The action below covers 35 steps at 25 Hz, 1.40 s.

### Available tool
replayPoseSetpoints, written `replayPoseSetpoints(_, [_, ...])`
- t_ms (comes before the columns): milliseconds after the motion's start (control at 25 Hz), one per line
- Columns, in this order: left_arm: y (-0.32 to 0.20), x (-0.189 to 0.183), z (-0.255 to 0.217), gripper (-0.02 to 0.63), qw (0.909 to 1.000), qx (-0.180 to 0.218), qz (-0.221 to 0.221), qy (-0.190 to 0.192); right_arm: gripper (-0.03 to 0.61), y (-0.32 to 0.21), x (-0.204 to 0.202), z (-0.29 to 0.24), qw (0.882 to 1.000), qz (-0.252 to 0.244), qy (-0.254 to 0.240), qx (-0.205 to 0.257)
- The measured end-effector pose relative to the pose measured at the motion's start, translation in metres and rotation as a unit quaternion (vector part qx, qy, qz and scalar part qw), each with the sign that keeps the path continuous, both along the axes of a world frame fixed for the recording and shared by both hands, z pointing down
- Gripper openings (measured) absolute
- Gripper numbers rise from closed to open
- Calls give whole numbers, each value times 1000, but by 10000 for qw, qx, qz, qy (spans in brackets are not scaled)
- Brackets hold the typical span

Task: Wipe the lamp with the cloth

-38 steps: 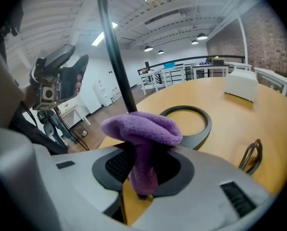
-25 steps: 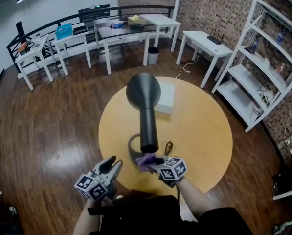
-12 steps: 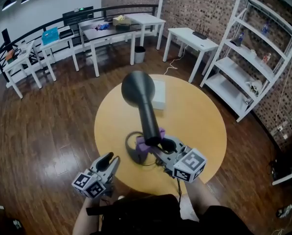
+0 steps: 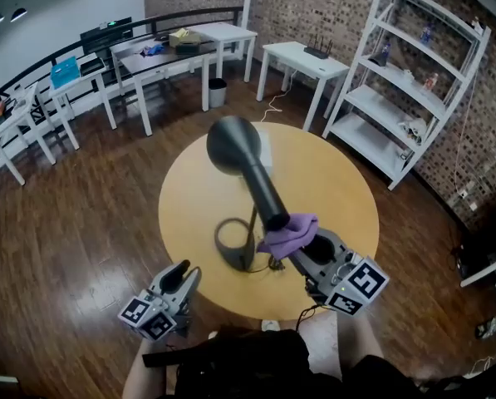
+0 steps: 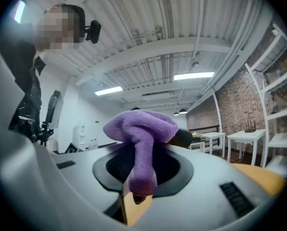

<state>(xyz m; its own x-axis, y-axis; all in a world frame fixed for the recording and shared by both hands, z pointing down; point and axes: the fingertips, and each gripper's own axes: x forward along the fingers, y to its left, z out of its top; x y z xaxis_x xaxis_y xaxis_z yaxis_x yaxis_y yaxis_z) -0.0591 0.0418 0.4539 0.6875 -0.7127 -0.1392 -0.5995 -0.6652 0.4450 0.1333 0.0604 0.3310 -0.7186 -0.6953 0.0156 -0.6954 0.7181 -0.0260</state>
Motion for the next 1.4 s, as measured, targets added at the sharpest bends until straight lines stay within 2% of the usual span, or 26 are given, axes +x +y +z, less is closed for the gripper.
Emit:
replayPoseSetpoints(120, [-2,10,-1,130,9996,3,265,92,101,25,2,-28,9985,111,242,477])
replayPoseSetpoints(240, [-3,24,-3,130,9983,10,554,156,101,31,-1,-63,9947,297,209,963])
replayPoseSetpoints(400, [-3,31,-14,130,9978,168,598,217,101,13,-18,-75,9910,651,402,1095])
replayPoseSetpoints(520, [-1,27,-21,130,9983,238,492,225,101,5,-30,-71,9817,998,859,1375])
replayPoseSetpoints(640, [5,26,-24,130,9991,263,272,209,101,6,-32,-64,9738,1098,1228,1571])
replayPoseSetpoints(880, [25,43,-27,130,9997,221,-30,46,101,1,-18,-43,9780,834,1402,1302])
replayPoseSetpoints(1000, [38,49,-28,130,9998,145,-117,2,100,-4,-12,-14,9822,715,1484,898])
replayPoseSetpoints(1200, [55,46,-32,130,9986,165,-460,-185,100,0,-7,9,9935,343,1016,394])
replayPoseSetpoints(1400, [76,45,-29,130,9974,61,-664,-276,100,3,3,23,9961,262,824,175])
